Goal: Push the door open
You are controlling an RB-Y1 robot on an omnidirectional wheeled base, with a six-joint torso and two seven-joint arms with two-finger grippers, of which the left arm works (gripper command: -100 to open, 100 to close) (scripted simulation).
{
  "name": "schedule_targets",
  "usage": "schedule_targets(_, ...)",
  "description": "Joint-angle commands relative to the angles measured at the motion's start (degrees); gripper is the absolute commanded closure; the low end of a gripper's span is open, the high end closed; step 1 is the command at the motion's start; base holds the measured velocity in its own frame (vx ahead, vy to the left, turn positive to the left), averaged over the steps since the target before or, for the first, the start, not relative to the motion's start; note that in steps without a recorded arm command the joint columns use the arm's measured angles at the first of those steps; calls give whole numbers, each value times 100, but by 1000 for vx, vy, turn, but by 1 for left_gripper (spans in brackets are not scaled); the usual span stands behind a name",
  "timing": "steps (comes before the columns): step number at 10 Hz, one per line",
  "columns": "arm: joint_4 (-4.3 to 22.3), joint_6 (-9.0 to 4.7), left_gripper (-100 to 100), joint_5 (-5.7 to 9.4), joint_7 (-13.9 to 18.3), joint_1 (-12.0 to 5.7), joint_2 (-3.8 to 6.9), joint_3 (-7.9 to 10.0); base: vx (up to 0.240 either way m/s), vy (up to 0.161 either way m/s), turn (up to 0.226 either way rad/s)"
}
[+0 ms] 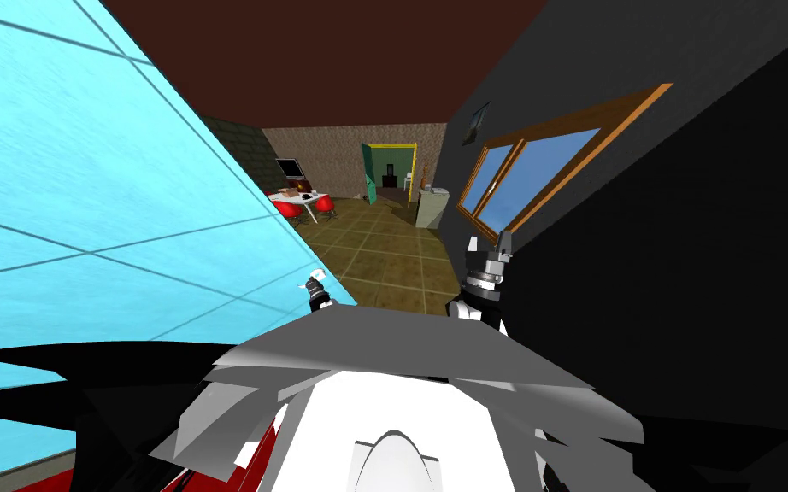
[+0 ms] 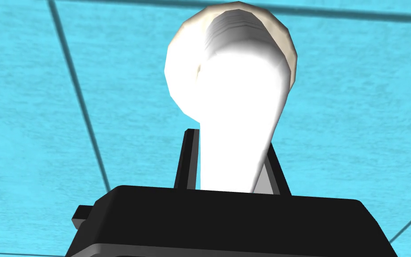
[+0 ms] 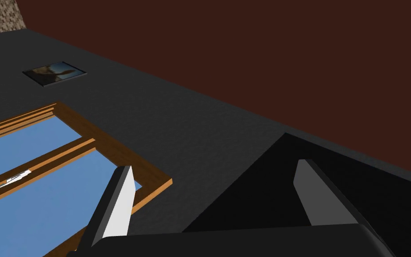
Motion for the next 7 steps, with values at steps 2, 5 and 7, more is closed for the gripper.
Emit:
schedule_targets(2, -22, 29, 100, 44, -49, 29, -7, 58, 126, 24, 35)
schedule_targets(5, -11, -5, 100, 172, -133, 53, 17, 222, 153, 57, 28)
schedule_targets(7, -2, -28, 100, 257, -189, 66, 28, 329, 146, 90, 10)
